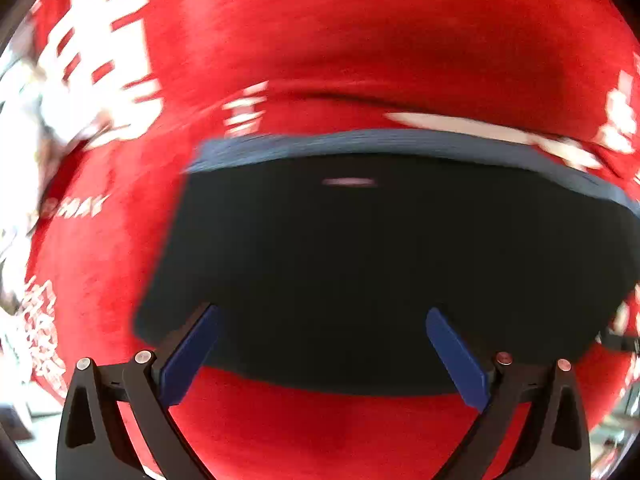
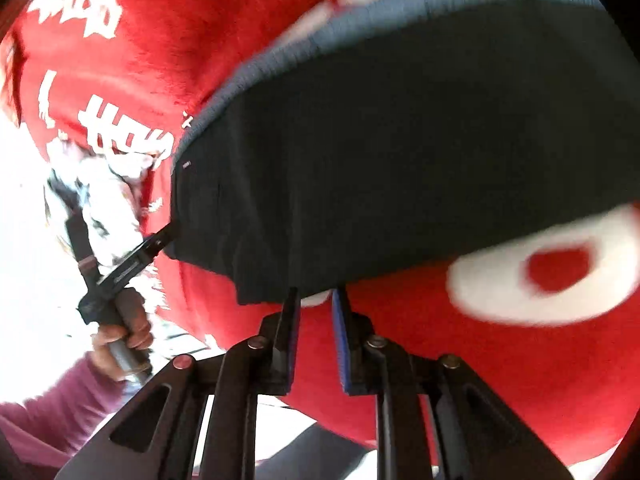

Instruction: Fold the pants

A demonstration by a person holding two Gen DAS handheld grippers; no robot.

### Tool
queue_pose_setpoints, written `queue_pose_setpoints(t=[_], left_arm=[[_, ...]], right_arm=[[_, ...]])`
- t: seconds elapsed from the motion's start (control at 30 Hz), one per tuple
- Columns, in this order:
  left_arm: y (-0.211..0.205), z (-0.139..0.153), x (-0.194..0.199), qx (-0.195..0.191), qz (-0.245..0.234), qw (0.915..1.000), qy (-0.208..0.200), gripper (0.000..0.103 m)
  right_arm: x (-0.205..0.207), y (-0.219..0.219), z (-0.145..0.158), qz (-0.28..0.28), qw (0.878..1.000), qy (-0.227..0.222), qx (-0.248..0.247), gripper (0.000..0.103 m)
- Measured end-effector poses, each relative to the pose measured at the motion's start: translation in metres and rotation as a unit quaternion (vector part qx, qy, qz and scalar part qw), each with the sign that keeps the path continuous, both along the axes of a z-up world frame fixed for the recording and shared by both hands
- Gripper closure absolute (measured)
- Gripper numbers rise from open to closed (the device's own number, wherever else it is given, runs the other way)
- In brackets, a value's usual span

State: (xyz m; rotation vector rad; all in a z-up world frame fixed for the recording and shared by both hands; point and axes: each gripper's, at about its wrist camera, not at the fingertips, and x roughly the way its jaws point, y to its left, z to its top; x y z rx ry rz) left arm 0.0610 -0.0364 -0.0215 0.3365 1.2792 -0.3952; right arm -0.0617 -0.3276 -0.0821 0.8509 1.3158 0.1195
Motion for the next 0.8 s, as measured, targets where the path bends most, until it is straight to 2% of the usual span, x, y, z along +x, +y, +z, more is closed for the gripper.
queue_pose_setpoints(t=[0.1, 0.17, 0.2, 0.23, 0.3, 0.37, 0.43, 0.5, 0.6, 0.67, 0.73, 0.8], left_arm=[[-0.046, -0.004, -0.023, -0.018, -0.047, 0.9987, 0.003, 0.000], [-0.076, -0.019, -0.035, -0.006, -0.069, 0.9975, 0.014, 0.000], [-0.086, -0.030, -0.041, 0.013, -0.080, 0.9966, 0.016, 0.000], [-0.089, -0.039, -0.044, 0.032, -0.088, 0.9956, 0.014, 0.000], [-0.080, -0.040, -0.045, 0.013, -0.087, 0.9962, 0.002, 0.000], [-0.072, -0.038, -0.040, 0.022, -0.083, 0.9963, 0.011, 0.000], [-0.056, -0.031, -0.030, 0.039, -0.056, 0.9976, 0.010, 0.000], [-0.035, -0.016, -0.014, 0.029, -0.028, 0.9992, -0.004, 0.000], [-0.002, 0.000, 0.020, 0.019, 0.019, 0.9987, -0.044, 0.000], [0.022, -0.001, 0.044, 0.034, 0.052, 0.9961, -0.062, 0.000], [0.048, -0.009, 0.059, 0.057, 0.083, 0.9924, -0.071, 0.000], [0.076, -0.023, 0.066, 0.069, 0.106, 0.9902, -0.058, 0.000]], right_arm=[[0.015, -0.012, 0.014, 0.009, 0.998, -0.018, -0.058, 0.080], [0.024, -0.018, 0.005, 0.014, 0.997, -0.002, -0.082, 0.072], [0.028, -0.018, -0.007, 0.027, 0.995, 0.014, -0.096, 0.072], [0.030, -0.015, -0.012, 0.037, 0.994, 0.009, -0.098, 0.072], [0.027, -0.010, -0.007, 0.057, 0.992, -0.010, -0.114, 0.072], [0.023, -0.006, -0.003, 0.080, 0.989, -0.002, -0.126, 0.072], [0.025, -0.005, -0.002, 0.094, 0.988, 0.022, -0.122, 0.071], [0.032, -0.008, 0.004, 0.089, 0.989, 0.030, -0.110, 0.067], [0.059, -0.001, 0.027, 0.101, 0.991, -0.015, -0.086, 0.062], [0.088, 0.012, 0.040, 0.126, 0.988, -0.045, -0.082, 0.042], [0.134, 0.040, 0.050, 0.166, 0.980, -0.072, -0.084, 0.041], [0.179, 0.074, 0.053, 0.200, 0.972, -0.087, -0.085, 0.041]])
